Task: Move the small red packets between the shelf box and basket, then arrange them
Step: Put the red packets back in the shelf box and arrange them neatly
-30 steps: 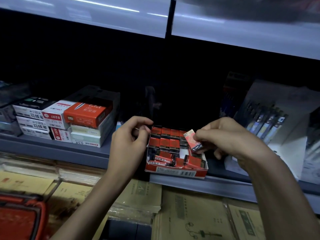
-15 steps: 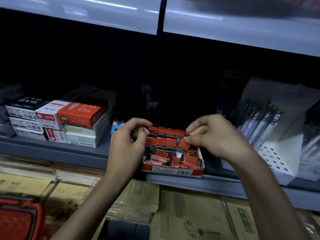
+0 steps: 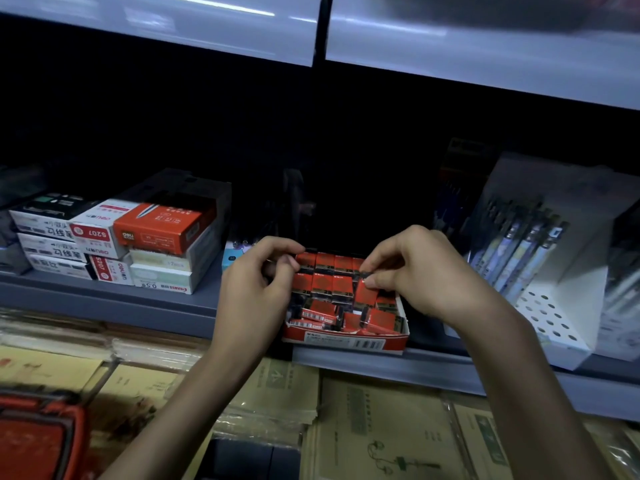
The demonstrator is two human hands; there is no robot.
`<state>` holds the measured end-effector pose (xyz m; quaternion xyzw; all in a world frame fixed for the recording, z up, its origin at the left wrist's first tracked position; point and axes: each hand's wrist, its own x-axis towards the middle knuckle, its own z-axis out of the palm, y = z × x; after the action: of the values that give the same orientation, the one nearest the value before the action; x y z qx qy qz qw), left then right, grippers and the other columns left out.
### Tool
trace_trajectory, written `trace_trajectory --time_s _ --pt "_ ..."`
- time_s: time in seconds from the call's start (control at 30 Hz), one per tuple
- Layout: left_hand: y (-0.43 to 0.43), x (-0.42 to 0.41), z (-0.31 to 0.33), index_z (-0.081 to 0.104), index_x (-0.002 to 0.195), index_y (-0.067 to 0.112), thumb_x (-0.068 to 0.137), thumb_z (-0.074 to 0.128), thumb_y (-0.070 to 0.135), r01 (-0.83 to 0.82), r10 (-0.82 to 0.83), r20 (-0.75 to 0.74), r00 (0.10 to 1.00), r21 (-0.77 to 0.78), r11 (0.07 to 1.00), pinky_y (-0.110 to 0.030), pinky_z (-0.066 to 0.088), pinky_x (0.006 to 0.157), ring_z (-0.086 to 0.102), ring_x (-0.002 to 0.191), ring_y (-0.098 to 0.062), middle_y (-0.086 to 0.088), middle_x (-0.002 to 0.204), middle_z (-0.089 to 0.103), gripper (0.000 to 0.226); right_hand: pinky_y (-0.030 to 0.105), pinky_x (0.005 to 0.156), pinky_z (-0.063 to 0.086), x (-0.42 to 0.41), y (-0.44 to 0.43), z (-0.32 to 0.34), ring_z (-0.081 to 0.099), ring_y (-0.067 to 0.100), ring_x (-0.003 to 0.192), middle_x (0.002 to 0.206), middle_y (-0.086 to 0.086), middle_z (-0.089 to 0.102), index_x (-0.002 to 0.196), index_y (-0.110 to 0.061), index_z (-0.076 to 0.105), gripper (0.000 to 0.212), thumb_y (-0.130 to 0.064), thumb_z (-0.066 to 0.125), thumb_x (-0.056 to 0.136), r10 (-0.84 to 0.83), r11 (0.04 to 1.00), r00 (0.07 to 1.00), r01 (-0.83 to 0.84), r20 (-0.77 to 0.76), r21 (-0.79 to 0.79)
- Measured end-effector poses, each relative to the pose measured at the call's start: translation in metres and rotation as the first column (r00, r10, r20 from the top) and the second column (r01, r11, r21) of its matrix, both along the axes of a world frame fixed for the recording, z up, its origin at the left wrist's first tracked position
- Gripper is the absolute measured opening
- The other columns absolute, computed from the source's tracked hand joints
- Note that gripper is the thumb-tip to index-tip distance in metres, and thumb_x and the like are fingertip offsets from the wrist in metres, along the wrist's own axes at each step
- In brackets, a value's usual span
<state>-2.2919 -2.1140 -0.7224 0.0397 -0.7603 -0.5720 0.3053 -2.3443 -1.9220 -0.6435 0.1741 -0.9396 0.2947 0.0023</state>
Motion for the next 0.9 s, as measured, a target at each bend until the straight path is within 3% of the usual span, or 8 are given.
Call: trace_trajectory --time_s 0.17,0.33,0.5,0.6,0.9 --pt "0.000 0.000 -0.002 0.071 0.095 0.030 0.100 0.057 0.011 0.000 0.000 0.005 1.000 0.002 1.000 -0.042 0.058 0.065 0.067 0.081 -0.016 0.006 0.084 0.071 0.024 0.017 0.065 0.051 -0.003 -0.002 -0.005 0.067 0.006 0.081 0.092 -0.007 0.072 0.092 -0.024 0.080 0.010 -0.017 0.081 0.085 -0.008 0.999 0.999 0.009 -0.043 0.042" --pt "0.001 0.000 -0.003 0.070 0.094 0.031 0.099 0.056 0.013 0.004 -0.004 0.020 1.000 -0.006 1.000 -0.030 0.055 0.058 0.067 0.077 -0.012 0.007 0.082 0.071 0.023 0.018 0.069 0.051 -0.002 -0.005 -0.006 0.065 0.005 0.082 0.094 -0.008 0.070 0.096 -0.024 0.080 0.011 -0.018 0.080 0.087 0.020 0.994 0.996 -0.010 -0.091 0.107" --pt "0.000 0.000 -0.003 0.070 0.095 0.030 0.099 0.056 0.014 0.008 -0.007 0.024 1.000 -0.005 1.000 -0.037 0.059 0.063 0.068 0.083 -0.010 0.009 0.086 0.072 0.021 0.025 0.074 0.056 0.000 -0.009 -0.012 0.065 0.008 0.085 0.095 -0.008 0.069 0.099 -0.024 0.079 0.013 -0.019 0.079 0.088 0.029 0.993 0.994 -0.016 -0.106 0.121" --pt "0.001 0.000 -0.001 0.070 0.096 0.029 0.100 0.056 0.015 0.011 -0.011 0.027 1.000 0.003 1.000 -0.040 0.060 0.062 0.069 0.083 -0.009 0.010 0.087 0.072 0.021 0.029 0.072 0.060 0.001 -0.006 -0.012 0.066 0.005 0.076 0.081 -0.009 0.069 0.087 -0.024 0.077 0.009 -0.018 0.083 0.083 0.018 0.995 0.992 -0.006 -0.126 0.098" --pt "0.003 -0.003 -0.004 0.071 0.096 0.030 0.099 0.057 0.011 -0.006 0.006 0.021 1.000 -0.007 1.000 -0.048 0.057 0.066 0.067 0.081 -0.017 0.006 0.085 0.071 0.024 0.025 0.071 0.057 0.004 -0.008 -0.019 0.062 0.002 0.075 0.082 -0.009 0.068 0.088 -0.023 0.078 0.010 -0.018 0.084 0.083 0.023 0.990 0.990 -0.003 -0.139 0.137"
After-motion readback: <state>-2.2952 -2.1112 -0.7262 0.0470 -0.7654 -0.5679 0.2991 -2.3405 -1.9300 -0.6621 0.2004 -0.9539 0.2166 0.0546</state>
